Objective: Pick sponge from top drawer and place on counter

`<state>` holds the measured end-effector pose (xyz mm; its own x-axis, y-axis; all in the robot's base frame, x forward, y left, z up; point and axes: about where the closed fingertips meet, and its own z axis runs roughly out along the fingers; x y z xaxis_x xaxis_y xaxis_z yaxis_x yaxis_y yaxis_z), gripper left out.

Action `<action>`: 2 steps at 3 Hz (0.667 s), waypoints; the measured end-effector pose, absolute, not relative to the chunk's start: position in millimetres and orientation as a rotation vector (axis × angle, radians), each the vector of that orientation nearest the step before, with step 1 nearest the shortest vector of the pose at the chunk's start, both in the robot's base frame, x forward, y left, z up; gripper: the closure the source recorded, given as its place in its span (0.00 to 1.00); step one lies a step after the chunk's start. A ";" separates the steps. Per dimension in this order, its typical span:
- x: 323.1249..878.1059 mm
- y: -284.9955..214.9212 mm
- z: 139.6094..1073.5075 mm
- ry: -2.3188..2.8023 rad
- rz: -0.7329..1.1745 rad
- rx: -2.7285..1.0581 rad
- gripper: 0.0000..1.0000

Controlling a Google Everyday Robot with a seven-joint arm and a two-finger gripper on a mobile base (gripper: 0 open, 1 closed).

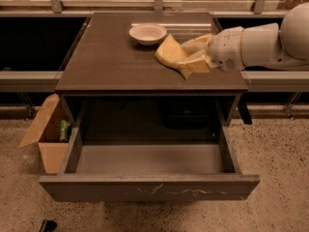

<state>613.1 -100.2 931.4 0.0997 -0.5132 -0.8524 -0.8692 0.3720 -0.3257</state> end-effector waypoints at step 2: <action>698.1 -138.1 935.8 1.590 0.410 -1.144 0.82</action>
Offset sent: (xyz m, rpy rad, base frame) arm 0.1386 -0.0643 0.0001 0.1210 0.0289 -0.1568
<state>698.1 -138.1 935.8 0.0461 -0.4575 -0.8880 -0.8296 0.4776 -0.2891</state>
